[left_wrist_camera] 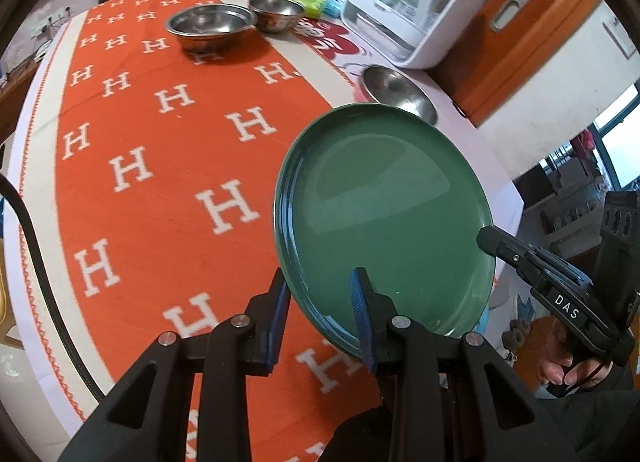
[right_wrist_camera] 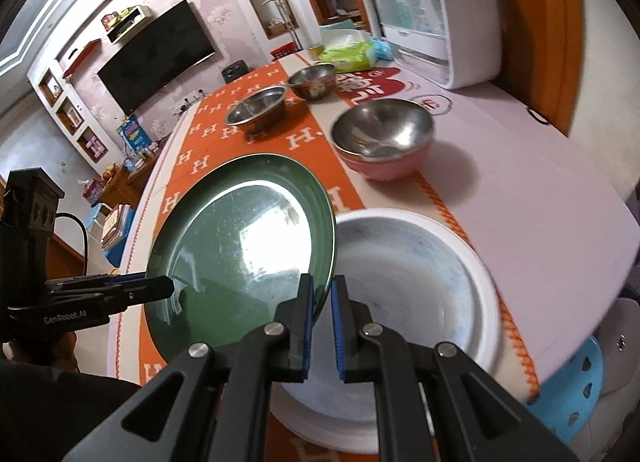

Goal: Organize plates and bowls

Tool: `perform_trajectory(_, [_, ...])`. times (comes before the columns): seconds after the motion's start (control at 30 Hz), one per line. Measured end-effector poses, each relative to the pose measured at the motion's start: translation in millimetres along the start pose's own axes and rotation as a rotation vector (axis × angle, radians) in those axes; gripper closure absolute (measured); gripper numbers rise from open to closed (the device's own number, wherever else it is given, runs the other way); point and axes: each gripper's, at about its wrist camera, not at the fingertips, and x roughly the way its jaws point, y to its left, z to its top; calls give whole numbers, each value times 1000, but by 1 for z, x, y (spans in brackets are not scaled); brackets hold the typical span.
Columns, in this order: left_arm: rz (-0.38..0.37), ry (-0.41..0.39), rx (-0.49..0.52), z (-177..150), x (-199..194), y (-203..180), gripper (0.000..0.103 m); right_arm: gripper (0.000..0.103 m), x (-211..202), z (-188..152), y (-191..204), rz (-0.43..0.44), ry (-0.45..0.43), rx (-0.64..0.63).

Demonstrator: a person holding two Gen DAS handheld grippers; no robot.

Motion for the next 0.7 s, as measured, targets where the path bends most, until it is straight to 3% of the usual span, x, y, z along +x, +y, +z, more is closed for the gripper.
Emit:
perform_trajectory(0.37, [-8,49,21,-6,25,-39,73,94,-16,-16,-31,-62,48,1])
perform_trajectory(0.7, [57,61,5,-11,40,-63,73,91,-17,-23,-46,-87,116,-68])
